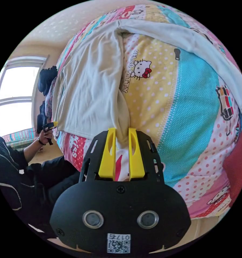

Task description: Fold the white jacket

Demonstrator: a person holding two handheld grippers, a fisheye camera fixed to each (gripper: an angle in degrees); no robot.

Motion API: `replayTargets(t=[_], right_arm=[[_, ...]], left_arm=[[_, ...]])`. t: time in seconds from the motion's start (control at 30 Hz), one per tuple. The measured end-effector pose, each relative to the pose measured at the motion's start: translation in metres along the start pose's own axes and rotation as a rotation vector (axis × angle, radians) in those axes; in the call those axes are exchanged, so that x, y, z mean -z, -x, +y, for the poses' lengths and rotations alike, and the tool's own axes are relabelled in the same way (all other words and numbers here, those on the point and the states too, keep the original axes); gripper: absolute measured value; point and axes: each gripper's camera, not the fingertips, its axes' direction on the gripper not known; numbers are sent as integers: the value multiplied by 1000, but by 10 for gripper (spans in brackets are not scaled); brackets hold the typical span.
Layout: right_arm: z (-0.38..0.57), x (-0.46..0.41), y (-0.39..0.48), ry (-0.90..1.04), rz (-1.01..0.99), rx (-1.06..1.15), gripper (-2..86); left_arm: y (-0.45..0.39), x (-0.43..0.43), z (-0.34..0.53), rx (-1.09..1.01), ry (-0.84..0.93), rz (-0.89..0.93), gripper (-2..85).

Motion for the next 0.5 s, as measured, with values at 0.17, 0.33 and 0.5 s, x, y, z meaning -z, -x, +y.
replayTargets(t=[0.17, 0.33, 0.5], right_arm=[[-5, 17, 6, 84, -110, -20, 37], [-5, 75, 37, 34, -306, -42, 32], [14, 78, 51, 112, -197, -76, 31]], left_arm=[[25, -2, -14, 92, 116, 152, 40], [-4, 65, -17, -40, 111, 242, 33], [-45, 104, 9, -145, 126, 6, 31]])
